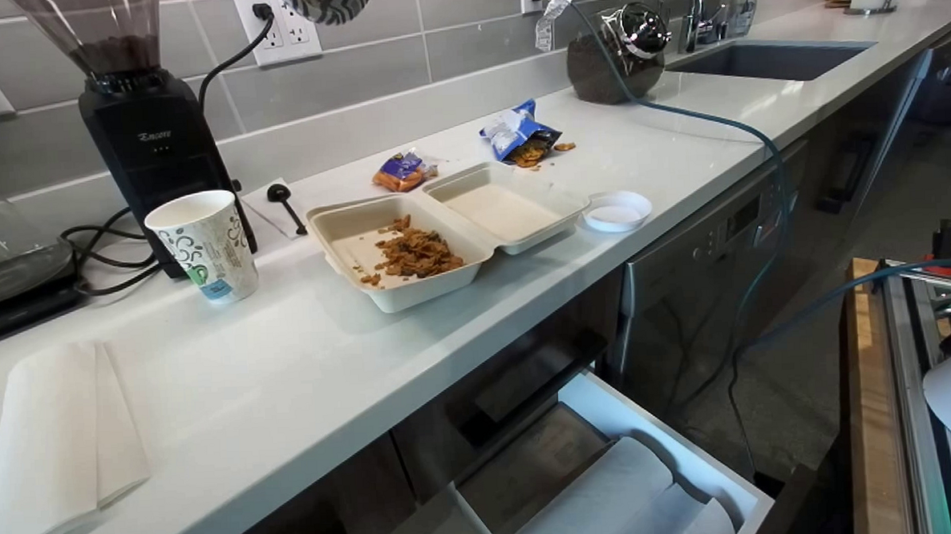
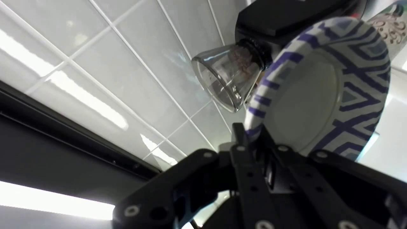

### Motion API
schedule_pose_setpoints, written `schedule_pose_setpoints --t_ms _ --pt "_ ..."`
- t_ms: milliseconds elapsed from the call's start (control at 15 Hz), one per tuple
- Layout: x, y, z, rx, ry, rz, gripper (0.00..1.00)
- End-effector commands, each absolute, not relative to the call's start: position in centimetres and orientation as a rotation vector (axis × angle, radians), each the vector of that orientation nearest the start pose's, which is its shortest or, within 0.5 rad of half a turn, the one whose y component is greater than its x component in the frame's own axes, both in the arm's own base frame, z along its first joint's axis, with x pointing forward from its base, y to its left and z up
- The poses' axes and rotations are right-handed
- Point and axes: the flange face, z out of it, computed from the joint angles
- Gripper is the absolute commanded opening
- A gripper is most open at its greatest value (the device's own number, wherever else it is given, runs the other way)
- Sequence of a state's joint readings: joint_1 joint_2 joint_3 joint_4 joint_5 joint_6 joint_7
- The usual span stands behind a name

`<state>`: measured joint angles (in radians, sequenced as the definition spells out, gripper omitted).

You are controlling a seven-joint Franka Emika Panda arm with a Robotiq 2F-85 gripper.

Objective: Pour the contents in the bowl into the carton box

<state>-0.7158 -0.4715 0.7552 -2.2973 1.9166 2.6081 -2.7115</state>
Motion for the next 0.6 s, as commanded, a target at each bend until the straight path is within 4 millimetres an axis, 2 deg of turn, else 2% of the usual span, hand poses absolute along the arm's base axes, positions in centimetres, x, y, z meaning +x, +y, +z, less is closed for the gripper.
schedule_pose_setpoints --t_ms 0,133,200,400,533 --pt "48.6 3.1 52.1 -2.356 -1.925 -1.824 0.03" --pt "49.0 2.6 51.7 -2.432 -1.997 -1.685 0.03" --pt "49.0 2.3 50.9 -2.467 -2.032 -1.596 0.03" --pt "49.1 0.6 49.6 -2.561 -2.100 -1.328 0.03" --pt "49.2 -0.8 49.4 -2.615 -2.119 -1.113 0.03"
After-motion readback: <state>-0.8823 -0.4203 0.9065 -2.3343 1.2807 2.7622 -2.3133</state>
